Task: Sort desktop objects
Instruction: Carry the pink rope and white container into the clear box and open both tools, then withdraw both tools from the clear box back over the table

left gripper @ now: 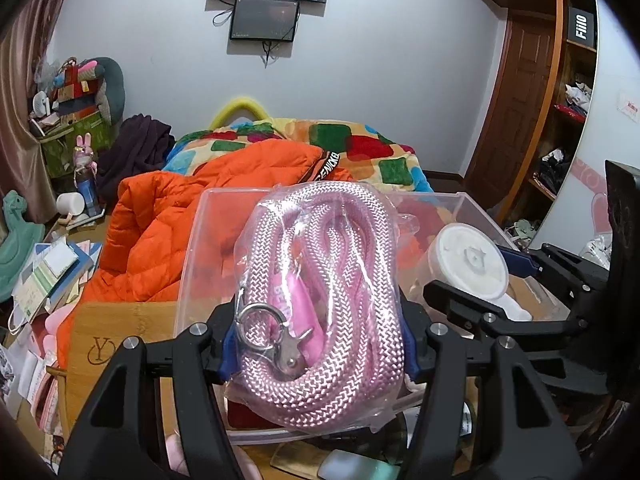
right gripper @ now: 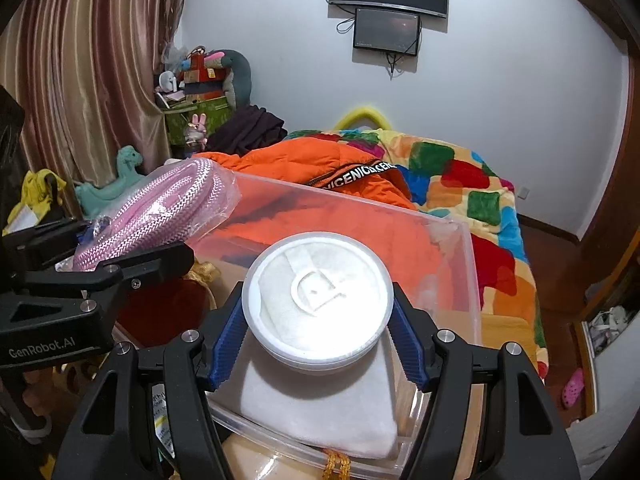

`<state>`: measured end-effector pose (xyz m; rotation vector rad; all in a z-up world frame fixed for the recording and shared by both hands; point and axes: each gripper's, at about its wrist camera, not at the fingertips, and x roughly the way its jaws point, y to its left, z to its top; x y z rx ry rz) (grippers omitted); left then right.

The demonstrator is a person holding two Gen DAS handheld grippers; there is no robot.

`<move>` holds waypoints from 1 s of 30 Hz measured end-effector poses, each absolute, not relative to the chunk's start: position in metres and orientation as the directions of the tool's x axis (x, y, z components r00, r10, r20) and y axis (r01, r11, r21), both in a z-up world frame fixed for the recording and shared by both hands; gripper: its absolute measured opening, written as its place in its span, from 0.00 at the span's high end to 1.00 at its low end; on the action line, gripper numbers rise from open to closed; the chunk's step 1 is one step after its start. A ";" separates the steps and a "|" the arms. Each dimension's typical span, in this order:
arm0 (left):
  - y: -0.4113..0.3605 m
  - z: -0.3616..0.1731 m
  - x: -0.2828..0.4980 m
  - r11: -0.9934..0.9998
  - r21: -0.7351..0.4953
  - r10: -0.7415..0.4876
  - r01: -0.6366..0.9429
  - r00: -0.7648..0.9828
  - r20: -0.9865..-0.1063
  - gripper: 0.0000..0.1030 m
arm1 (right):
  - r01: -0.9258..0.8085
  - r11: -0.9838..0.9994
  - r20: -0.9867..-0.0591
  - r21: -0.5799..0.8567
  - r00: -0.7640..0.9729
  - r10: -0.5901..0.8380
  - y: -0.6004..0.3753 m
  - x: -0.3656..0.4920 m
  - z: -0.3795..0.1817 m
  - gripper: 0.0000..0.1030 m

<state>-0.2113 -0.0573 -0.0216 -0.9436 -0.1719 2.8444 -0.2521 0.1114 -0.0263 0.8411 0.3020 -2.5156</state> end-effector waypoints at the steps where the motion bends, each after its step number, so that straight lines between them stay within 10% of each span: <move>1: -0.058 -0.022 -0.212 -0.983 -0.158 0.169 -0.093 -0.789 -0.590 0.41 | 0.496 -0.866 -0.614 -0.056 -0.701 -0.362 0.112 -0.252 -0.026 0.39; 7: -0.059 -0.023 -0.210 -0.983 -0.161 0.167 -0.086 -0.781 -0.601 0.40 | 0.493 -0.870 -0.586 0.007 -0.703 -0.402 0.124 -0.247 -0.013 0.23; 30: -0.043 0.020 -0.148 -0.994 -0.034 0.105 -0.102 -0.856 -0.506 0.13 | 0.405 -0.913 -0.487 -0.045 -0.807 -0.334 0.152 -0.183 0.020 0.13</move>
